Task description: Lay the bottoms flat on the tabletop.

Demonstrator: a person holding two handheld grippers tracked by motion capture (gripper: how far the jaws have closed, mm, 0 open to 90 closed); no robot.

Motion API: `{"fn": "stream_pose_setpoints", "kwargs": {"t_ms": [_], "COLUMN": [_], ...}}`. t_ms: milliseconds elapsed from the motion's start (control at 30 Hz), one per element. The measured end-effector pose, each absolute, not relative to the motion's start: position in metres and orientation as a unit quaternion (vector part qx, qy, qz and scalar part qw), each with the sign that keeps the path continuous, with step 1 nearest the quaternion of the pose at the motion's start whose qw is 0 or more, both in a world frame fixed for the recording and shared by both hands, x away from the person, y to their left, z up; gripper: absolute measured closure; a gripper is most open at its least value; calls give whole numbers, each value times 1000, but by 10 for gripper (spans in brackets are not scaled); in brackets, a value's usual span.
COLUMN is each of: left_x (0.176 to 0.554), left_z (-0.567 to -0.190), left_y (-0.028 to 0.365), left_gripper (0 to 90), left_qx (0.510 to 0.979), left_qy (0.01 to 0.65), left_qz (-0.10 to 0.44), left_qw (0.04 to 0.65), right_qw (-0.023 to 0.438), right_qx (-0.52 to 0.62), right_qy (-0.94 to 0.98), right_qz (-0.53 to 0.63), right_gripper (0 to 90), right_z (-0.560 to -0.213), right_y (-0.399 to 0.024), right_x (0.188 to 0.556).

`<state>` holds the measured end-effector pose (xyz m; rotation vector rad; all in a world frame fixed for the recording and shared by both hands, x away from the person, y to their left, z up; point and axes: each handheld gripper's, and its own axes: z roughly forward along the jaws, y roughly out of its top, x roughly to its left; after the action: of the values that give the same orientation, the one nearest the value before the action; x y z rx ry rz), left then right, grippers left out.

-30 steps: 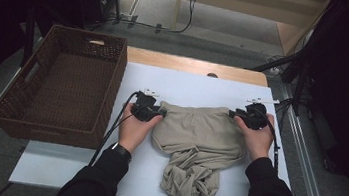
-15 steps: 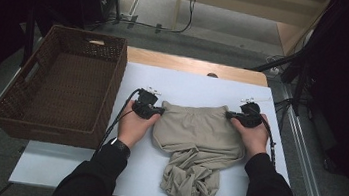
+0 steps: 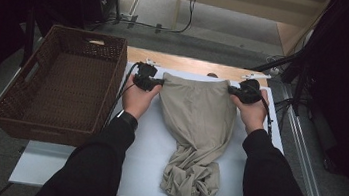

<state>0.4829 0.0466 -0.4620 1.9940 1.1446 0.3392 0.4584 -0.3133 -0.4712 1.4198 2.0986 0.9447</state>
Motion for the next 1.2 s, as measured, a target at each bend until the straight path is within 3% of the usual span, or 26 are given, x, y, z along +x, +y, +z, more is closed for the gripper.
{"fn": "stream_pose_setpoints", "kwargs": {"t_ms": [133,200,233,267,300,400,567,800,1200], "left_x": [505,513,514,514,513,499,471,423,345], "left_z": [-449,-447,-446,-446,-447,-451,-457,-454,-467], "left_y": [44,44,44,44,44,41,41,41,57], "left_gripper": [893,869,765,611,525,399,227,122,92], "left_qx": [779,773,769,763,762,769,773,781,789], "left_qy": [459,464,469,478,481,461,427,375,336], "left_qz": [128,126,132,131,122,108,78,57,29], "left_qw": [407,414,415,414,416,430,463,495,513], "right_qw": [244,231,229,230,226,195,186,174,168], "right_qx": [511,522,530,543,557,566,540,511,470], "right_qy": [749,739,733,725,716,707,720,736,747], "right_qz": [344,358,361,357,355,376,394,409,439], "right_gripper": [876,864,785,617,497,399,190,100,48], "right_z": [-456,-451,-450,-450,-450,-452,-457,-457,-469], "right_y": [-313,-314,-315,-314,-315,-318,-313,-303,-284], "right_x": [481,492,495,498,500,492,452,406,308]}}
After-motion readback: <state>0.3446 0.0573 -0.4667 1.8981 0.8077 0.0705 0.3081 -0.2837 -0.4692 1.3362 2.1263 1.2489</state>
